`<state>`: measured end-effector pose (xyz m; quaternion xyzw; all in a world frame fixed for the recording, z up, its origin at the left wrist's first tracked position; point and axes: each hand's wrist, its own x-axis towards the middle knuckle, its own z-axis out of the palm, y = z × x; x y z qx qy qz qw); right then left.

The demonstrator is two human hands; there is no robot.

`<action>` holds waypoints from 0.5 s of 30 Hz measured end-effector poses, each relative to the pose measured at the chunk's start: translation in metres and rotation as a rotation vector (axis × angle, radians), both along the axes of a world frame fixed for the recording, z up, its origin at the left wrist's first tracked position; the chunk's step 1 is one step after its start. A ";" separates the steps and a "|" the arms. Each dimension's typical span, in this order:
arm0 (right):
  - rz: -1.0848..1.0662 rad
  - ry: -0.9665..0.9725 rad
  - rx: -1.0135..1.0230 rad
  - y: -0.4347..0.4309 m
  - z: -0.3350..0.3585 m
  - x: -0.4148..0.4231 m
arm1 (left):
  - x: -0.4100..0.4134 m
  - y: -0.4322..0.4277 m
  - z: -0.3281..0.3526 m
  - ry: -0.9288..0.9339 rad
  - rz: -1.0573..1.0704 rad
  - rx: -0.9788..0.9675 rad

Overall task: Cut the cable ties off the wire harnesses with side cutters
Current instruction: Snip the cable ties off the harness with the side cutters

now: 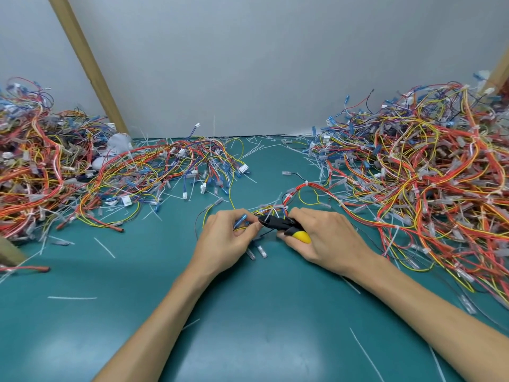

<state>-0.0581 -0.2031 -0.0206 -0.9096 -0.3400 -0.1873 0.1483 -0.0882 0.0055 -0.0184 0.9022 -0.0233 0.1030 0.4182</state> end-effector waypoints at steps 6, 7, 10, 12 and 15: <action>-0.072 -0.124 -0.057 0.000 0.002 0.000 | 0.000 0.003 0.001 0.033 -0.038 -0.026; -0.079 -0.154 -0.082 0.000 0.003 0.000 | 0.000 0.003 0.001 0.043 -0.040 -0.048; -0.080 -0.175 -0.130 0.000 0.002 0.001 | 0.002 0.004 0.001 0.053 -0.040 -0.141; -0.082 -0.170 -0.138 0.000 0.002 0.002 | 0.002 0.004 0.001 0.049 -0.052 -0.174; -0.072 -0.135 -0.133 0.000 0.002 0.001 | 0.002 0.005 -0.001 0.028 -0.061 -0.180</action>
